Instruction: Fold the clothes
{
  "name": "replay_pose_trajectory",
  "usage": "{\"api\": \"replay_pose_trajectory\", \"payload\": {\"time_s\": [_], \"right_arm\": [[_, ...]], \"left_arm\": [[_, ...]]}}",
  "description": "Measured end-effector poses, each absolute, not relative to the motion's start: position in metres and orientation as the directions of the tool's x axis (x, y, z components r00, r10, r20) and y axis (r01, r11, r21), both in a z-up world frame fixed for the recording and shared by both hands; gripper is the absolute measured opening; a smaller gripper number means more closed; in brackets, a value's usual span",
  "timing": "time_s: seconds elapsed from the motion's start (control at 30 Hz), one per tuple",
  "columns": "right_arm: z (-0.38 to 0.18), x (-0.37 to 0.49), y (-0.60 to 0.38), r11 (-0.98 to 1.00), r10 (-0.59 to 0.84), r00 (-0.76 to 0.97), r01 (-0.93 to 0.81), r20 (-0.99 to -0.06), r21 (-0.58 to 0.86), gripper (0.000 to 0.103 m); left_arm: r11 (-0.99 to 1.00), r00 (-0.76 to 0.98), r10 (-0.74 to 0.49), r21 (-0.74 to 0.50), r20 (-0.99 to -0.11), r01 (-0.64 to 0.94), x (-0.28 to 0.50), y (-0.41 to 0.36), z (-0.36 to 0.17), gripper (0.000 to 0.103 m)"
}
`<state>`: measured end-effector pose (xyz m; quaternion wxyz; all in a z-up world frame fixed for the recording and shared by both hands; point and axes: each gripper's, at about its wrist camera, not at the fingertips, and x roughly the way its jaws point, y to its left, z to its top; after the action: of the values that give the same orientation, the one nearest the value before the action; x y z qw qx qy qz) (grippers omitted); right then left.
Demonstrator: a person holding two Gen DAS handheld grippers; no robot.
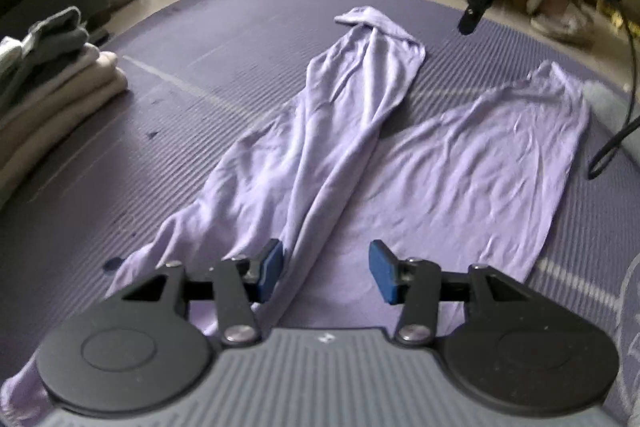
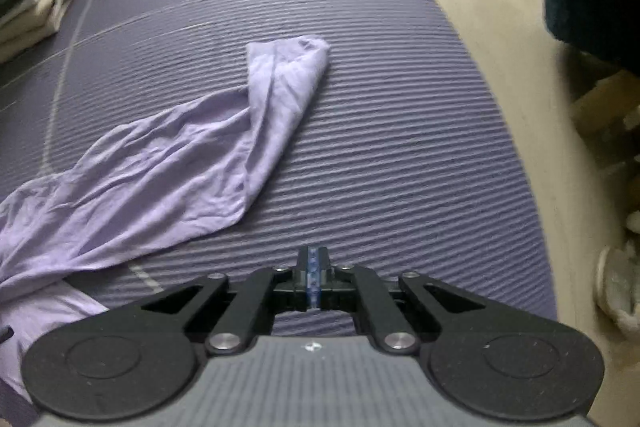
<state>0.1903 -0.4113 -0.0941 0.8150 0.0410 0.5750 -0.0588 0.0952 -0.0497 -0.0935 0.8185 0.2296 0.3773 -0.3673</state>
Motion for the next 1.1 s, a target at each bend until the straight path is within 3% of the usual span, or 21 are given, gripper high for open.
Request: {"api": "replay_pose_trajectory", "payload": {"time_s": [0.03,0.1,0.37,0.53,0.6,0.67,0.7,0.77,0.8,1.1], "right_arm": [[-0.094,0.193,-0.410,0.990,-0.038,0.355,0.144,-0.934,0.015,0.013],[-0.092,0.199,-0.405,0.990,-0.033,0.381,0.138,-0.924,0.021,0.030],[-0.085,0.249,-0.379,0.995,-0.103,0.476,0.060,-0.873,-0.085,0.031],[-0.103,0.270,-0.376,0.996,-0.089,0.443,0.037,-0.892,-0.080,0.031],[-0.111,0.270,-0.373,0.992,-0.126,0.422,0.025,-0.898,-0.127,0.024],[-0.115,0.267,-0.380,0.990,-0.136,0.406,0.035,-0.904,-0.133,0.001],[-0.115,0.264,-0.385,0.992,-0.127,0.409,0.047,-0.904,-0.118,0.000],[-0.107,0.257,-0.394,0.995,-0.100,0.431,0.071,-0.897,-0.077,0.000],[-0.103,0.253,-0.399,0.995,-0.085,0.442,0.083,-0.893,-0.054,0.000],[-0.065,0.200,-0.448,0.977,-0.033,0.483,0.200,-0.875,0.073,0.000]], "left_arm": [[0.634,0.454,-0.423,0.101,-0.784,0.766,0.096,-0.049,-0.091,0.051],[0.655,0.462,-0.428,0.085,-0.777,0.751,0.099,-0.048,-0.086,0.051],[0.677,0.439,-0.448,0.025,-0.779,0.735,0.112,-0.043,-0.097,0.047],[0.673,0.433,-0.465,0.010,-0.772,0.739,0.115,-0.040,-0.104,0.042],[0.672,0.427,-0.477,-0.005,-0.768,0.741,0.118,-0.038,-0.103,0.040],[0.676,0.427,-0.483,-0.016,-0.764,0.736,0.121,-0.037,-0.103,0.031],[0.683,0.429,-0.483,-0.022,-0.763,0.731,0.123,-0.036,-0.102,0.028],[0.686,0.433,-0.479,-0.018,-0.764,0.727,0.124,-0.035,-0.101,0.005],[0.682,0.431,-0.483,-0.019,-0.762,0.731,0.123,-0.035,-0.100,0.003],[0.609,0.410,-0.537,-0.003,-0.737,0.793,0.102,-0.035,-0.080,0.002]]}}
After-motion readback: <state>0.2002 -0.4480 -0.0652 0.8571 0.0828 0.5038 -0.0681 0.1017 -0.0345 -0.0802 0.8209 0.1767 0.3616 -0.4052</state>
